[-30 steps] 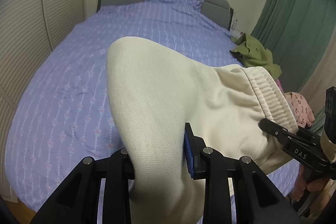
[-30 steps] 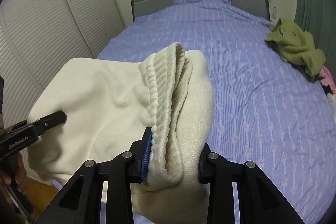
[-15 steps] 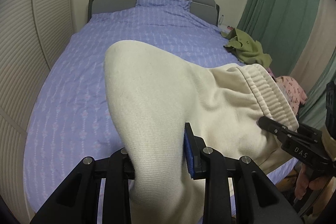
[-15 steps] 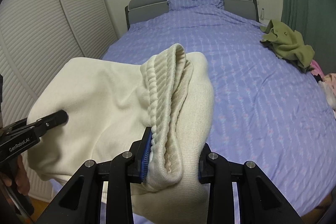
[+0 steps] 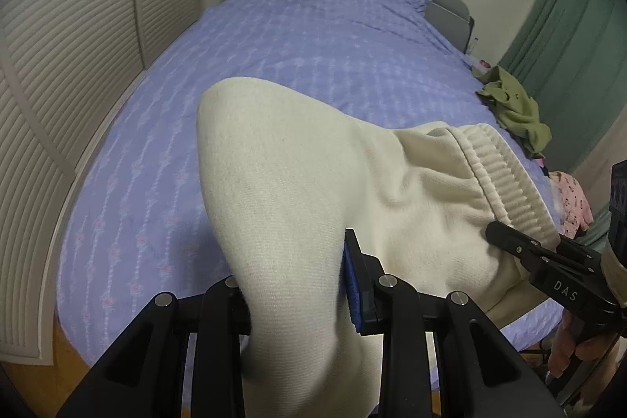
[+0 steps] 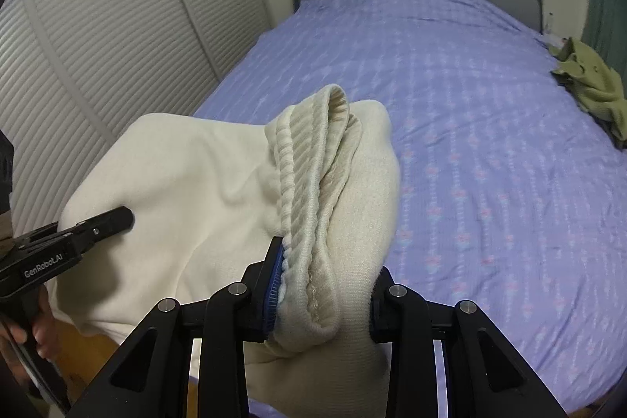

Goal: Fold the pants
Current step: 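Carry the folded bundle with both grippers toward the bed corner, then lower the bundle onto the bed and open both grippers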

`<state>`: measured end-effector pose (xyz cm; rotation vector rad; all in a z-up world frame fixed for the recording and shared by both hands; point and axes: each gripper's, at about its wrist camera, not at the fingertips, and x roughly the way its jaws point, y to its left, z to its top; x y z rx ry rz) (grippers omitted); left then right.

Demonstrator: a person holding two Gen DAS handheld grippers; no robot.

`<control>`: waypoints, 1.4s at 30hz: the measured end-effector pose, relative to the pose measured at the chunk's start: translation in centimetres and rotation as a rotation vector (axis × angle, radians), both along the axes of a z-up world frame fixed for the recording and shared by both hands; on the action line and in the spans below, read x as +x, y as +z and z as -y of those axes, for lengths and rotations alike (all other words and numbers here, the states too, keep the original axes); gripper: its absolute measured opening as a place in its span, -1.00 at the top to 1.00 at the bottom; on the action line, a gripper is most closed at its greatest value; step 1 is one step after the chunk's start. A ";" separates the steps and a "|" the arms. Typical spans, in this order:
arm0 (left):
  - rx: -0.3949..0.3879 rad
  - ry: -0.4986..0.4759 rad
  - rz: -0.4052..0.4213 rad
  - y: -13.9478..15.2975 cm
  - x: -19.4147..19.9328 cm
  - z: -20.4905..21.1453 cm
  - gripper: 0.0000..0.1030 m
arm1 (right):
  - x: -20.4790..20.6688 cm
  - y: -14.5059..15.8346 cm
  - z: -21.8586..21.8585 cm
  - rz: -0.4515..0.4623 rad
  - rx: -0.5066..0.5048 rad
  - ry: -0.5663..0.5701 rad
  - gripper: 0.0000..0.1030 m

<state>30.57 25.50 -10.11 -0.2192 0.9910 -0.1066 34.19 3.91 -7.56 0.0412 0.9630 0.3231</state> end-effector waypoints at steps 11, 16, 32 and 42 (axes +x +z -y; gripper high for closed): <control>0.014 -0.086 -0.033 -2.5 5.6 -12.5 0.42 | 3.3 -2.1 -11.7 -0.056 0.014 -0.056 0.36; 0.014 -0.107 -0.046 -4.7 9.7 -17.2 0.42 | 6.2 -4.0 -16.9 -0.054 0.019 -0.055 0.36; 0.055 -0.172 -0.148 -16.4 23.3 -23.6 0.42 | 18.0 -14.4 -25.3 -0.149 -0.035 -0.066 0.37; 0.110 -0.150 -0.272 -22.5 22.6 -24.5 0.18 | 18.0 -20.2 -23.1 -0.318 -0.004 -0.085 0.17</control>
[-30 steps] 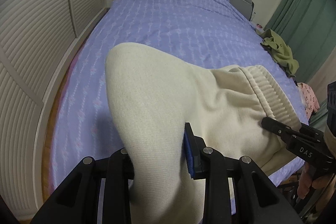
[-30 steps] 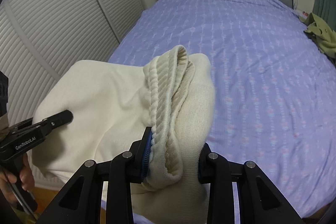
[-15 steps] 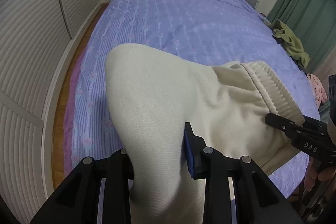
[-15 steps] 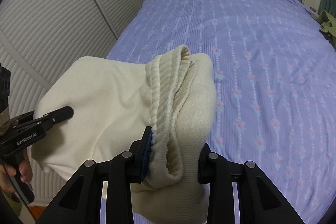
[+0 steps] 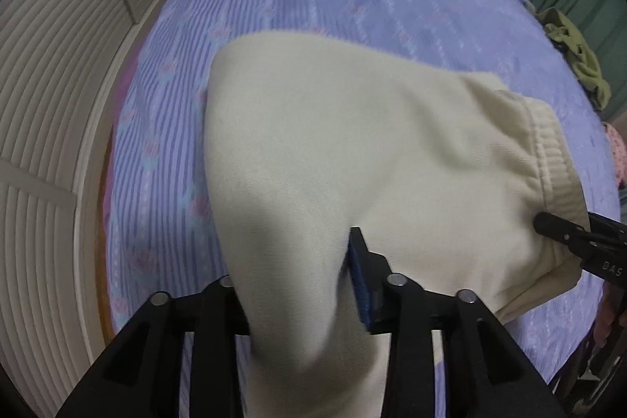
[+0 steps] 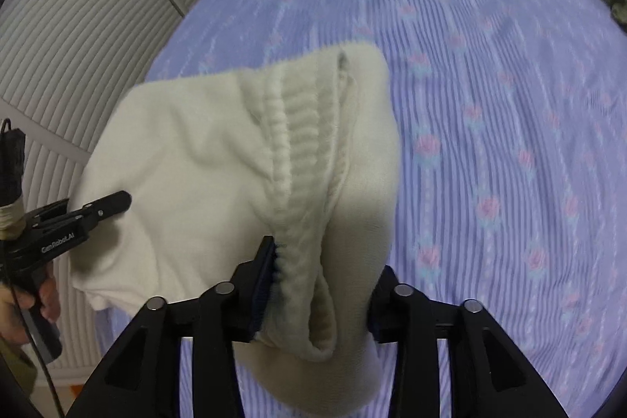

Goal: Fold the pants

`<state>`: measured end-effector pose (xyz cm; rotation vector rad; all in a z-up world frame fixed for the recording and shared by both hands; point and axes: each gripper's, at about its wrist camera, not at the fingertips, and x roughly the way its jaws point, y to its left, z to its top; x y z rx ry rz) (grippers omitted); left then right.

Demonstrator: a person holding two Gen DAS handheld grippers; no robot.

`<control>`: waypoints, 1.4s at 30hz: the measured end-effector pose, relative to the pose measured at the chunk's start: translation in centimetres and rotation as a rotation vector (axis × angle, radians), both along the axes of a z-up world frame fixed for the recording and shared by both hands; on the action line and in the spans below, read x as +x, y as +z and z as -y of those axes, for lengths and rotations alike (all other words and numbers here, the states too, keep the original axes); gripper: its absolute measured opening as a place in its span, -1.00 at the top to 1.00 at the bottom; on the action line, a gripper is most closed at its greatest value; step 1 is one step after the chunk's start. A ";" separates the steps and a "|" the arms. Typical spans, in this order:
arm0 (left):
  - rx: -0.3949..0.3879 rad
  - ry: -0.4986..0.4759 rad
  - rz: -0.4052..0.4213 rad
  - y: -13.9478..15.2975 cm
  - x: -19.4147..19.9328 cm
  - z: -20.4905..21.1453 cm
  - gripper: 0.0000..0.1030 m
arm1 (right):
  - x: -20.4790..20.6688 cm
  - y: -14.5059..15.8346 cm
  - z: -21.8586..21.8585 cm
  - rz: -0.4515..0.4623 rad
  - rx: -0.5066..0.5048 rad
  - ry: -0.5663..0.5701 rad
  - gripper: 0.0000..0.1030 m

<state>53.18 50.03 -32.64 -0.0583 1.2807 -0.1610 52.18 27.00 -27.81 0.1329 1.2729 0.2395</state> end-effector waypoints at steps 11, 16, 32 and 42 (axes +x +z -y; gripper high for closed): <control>0.294 -0.027 0.198 9.1 -7.3 5.8 -0.34 | -4.7 5.4 6.6 0.133 -0.188 -0.031 -0.37; 0.245 -0.017 0.326 15.7 -14.0 10.6 -0.61 | -10.0 12.6 9.6 0.286 -0.163 -0.006 -0.54; 0.053 0.083 0.526 29.6 -32.5 28.3 -1.00 | -29.1 27.1 24.5 0.499 -0.122 -0.059 -0.79; 0.092 0.046 0.630 33.4 -42.9 38.9 -1.00 | -39.2 30.9 33.2 0.581 -0.098 -0.050 -0.79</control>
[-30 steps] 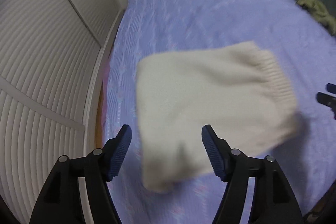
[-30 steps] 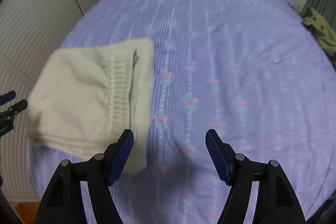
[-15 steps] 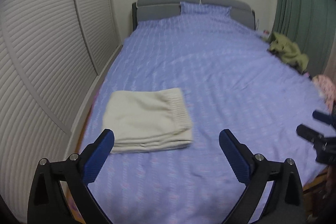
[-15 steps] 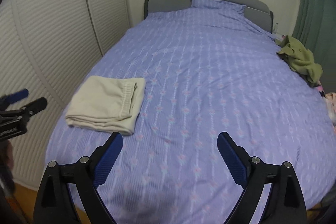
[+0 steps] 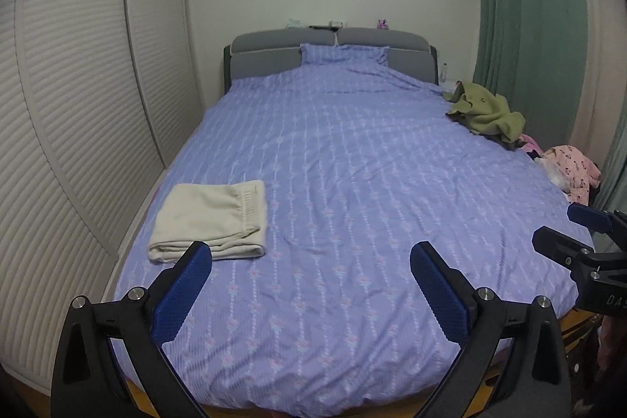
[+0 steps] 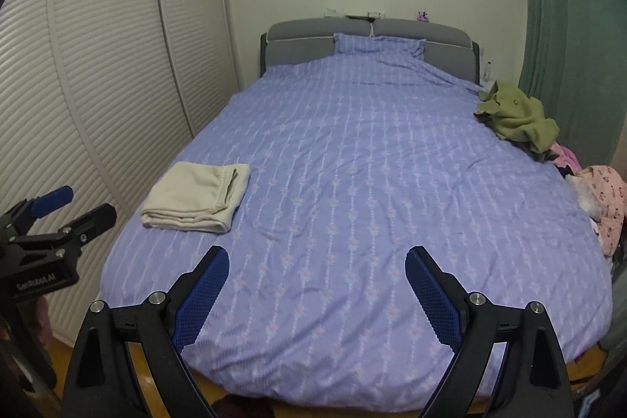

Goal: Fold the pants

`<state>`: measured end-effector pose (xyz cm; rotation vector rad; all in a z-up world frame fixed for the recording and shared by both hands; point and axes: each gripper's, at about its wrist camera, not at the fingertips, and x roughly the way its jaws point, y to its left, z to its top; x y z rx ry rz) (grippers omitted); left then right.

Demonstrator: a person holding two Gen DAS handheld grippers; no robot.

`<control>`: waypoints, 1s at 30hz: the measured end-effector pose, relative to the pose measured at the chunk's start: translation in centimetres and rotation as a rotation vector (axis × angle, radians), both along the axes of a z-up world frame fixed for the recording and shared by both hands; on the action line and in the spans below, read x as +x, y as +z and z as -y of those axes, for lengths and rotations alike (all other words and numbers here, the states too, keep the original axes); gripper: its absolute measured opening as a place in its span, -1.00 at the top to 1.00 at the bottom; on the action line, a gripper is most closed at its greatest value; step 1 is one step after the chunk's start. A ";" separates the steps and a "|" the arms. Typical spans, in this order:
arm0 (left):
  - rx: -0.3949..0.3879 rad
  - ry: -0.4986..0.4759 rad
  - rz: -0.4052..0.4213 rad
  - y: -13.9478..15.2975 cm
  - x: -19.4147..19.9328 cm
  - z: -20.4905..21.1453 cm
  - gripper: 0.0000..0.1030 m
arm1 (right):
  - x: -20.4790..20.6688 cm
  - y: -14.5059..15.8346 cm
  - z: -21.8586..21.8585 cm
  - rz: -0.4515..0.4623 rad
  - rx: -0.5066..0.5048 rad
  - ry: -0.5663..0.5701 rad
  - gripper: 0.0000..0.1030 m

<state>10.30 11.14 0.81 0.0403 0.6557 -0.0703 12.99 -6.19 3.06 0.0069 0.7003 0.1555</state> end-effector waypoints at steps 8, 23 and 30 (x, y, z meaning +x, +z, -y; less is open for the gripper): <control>0.003 -0.025 0.018 1.7 -4.5 4.5 -1.00 | -5.6 1.5 4.5 0.039 0.021 -0.015 -0.79; 0.019 -0.045 0.067 3.6 -7.4 7.2 -1.00 | -8.8 2.9 6.8 0.093 0.034 -0.043 -0.79; 0.004 -0.055 0.069 4.0 -7.8 6.9 -1.00 | -9.2 3.4 6.5 0.105 0.032 -0.039 -0.79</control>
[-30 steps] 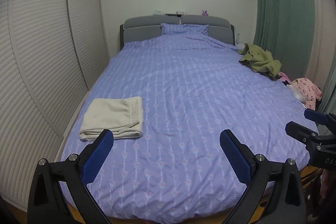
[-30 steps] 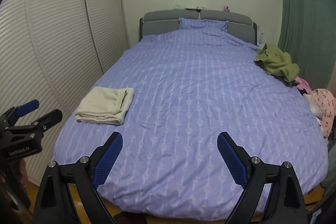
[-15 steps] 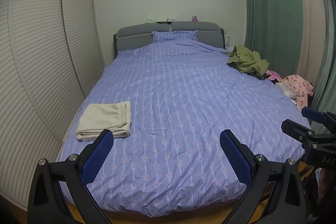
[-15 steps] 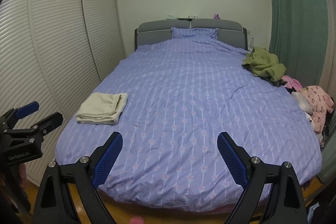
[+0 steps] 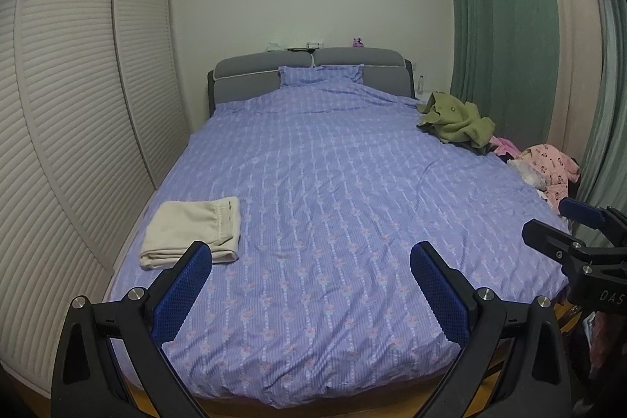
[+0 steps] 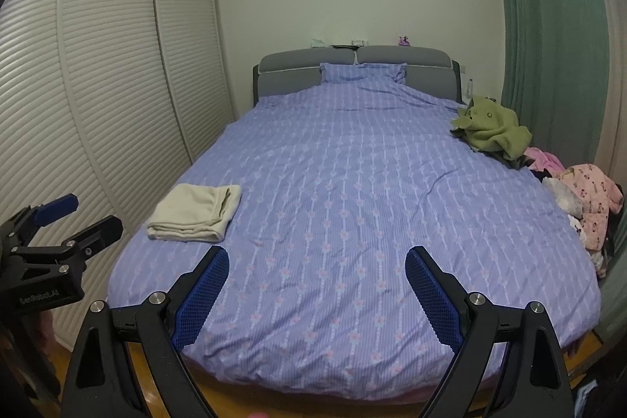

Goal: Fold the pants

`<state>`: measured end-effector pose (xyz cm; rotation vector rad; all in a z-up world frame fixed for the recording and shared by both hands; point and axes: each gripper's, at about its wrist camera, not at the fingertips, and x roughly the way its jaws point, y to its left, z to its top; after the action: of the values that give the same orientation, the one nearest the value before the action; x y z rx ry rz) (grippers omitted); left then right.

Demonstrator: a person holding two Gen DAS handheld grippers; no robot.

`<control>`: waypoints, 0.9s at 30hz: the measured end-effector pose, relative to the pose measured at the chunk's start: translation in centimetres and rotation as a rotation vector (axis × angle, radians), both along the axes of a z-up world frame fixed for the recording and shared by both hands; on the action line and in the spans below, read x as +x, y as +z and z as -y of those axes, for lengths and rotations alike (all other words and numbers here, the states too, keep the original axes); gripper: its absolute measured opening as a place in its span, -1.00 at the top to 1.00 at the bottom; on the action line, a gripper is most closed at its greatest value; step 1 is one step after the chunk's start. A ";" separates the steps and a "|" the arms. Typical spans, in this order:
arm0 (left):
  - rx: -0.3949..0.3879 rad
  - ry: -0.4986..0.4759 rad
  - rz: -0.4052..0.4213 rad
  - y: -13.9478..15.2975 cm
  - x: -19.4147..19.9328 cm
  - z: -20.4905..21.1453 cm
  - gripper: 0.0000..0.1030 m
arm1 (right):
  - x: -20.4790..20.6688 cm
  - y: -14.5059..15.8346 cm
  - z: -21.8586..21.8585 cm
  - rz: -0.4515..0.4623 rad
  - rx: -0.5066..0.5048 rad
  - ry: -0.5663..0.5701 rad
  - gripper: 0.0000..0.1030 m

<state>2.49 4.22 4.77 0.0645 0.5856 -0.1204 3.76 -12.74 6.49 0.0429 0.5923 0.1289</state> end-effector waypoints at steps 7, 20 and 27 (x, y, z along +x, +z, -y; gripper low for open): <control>-0.010 -0.012 -0.012 0.3 0.2 0.0 -1.00 | -0.1 0.1 0.2 0.000 0.006 -0.001 -0.79; -0.004 -0.038 -0.008 0.5 0.0 0.7 -1.00 | -0.7 0.2 0.2 -0.004 0.001 -0.031 -0.79; 0.002 -0.041 -0.005 0.5 0.0 0.9 -1.00 | -1.0 0.3 0.1 -0.003 -0.006 -0.034 -0.79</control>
<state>2.48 3.30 5.30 0.0783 0.5897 -0.1602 2.80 -12.79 6.81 0.0477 0.5947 0.0937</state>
